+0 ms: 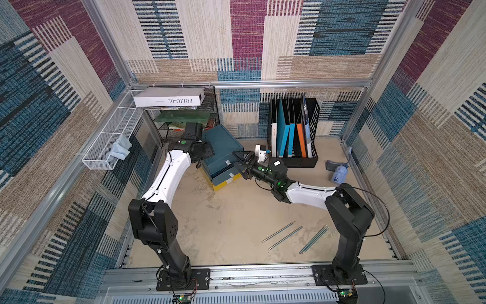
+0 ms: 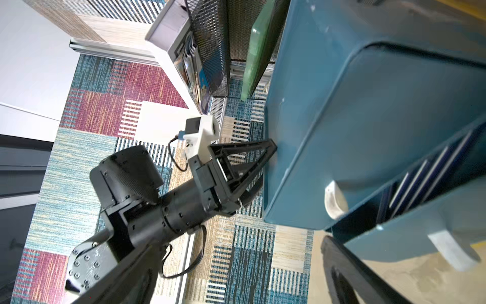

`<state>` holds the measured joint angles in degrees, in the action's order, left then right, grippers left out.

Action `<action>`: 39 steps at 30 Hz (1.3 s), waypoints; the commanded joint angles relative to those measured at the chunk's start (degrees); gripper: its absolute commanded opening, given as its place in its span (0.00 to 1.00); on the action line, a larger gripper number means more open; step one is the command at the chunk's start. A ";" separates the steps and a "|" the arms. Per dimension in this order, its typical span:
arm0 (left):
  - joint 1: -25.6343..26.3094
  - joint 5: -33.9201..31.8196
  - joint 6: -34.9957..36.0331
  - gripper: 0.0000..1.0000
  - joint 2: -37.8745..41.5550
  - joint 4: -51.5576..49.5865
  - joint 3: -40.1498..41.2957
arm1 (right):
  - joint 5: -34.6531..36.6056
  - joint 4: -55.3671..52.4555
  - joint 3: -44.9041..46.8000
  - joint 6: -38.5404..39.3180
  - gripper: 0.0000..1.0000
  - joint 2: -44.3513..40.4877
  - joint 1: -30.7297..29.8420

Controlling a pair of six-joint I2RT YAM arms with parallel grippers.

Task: Please place the pencils in the drawer according to their color
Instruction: Close the drawer in the storage box.

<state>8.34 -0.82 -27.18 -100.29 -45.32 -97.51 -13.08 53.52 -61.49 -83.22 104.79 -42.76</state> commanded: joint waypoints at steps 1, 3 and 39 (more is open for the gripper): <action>0.19 4.12 2.46 0.64 -1.42 -11.96 0.83 | 2.92 0.76 4.55 0.43 0.99 -1.51 0.13; 0.19 4.19 2.50 0.64 -1.58 -11.96 1.01 | 4.43 3.74 7.42 -1.18 0.99 -1.22 0.22; 0.54 6.53 1.19 0.61 -1.41 -10.35 4.57 | 3.71 13.12 5.61 -3.84 0.99 7.28 0.75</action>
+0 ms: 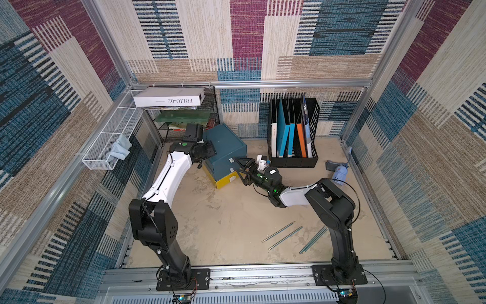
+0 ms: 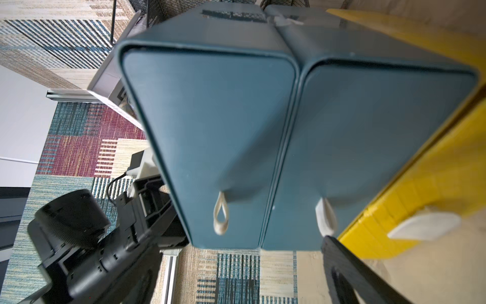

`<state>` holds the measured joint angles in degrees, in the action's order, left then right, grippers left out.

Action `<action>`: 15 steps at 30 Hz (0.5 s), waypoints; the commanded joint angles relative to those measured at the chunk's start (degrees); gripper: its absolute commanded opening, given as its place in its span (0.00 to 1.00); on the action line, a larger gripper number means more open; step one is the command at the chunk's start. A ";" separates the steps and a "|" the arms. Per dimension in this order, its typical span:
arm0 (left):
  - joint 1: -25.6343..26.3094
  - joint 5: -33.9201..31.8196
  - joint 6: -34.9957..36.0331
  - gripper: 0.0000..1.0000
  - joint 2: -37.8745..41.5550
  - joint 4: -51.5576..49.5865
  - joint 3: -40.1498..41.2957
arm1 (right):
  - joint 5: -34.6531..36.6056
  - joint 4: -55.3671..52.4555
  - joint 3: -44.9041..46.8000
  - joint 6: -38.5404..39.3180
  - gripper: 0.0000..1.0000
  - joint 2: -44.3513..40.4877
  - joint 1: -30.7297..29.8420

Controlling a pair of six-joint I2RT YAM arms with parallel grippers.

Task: Please place the pencils in the drawer according to their color
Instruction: Close the drawer in the storage box.

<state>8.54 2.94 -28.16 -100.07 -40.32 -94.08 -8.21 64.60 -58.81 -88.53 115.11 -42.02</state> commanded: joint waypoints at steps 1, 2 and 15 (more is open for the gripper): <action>0.34 2.62 2.38 0.61 -1.62 -15.40 0.97 | -1.43 -0.04 4.68 1.92 0.99 -4.97 0.01; 0.25 2.45 2.57 0.61 -1.62 -15.40 0.85 | -1.88 -2.01 6.40 2.70 0.99 -6.48 0.01; -1.06 2.22 4.60 0.61 -1.53 -15.49 0.17 | -4.10 -24.66 6.59 4.02 0.99 -7.52 -0.26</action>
<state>7.42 4.38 -26.57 -100.33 -41.39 -94.94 -11.64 46.41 -50.35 -84.38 106.76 -42.09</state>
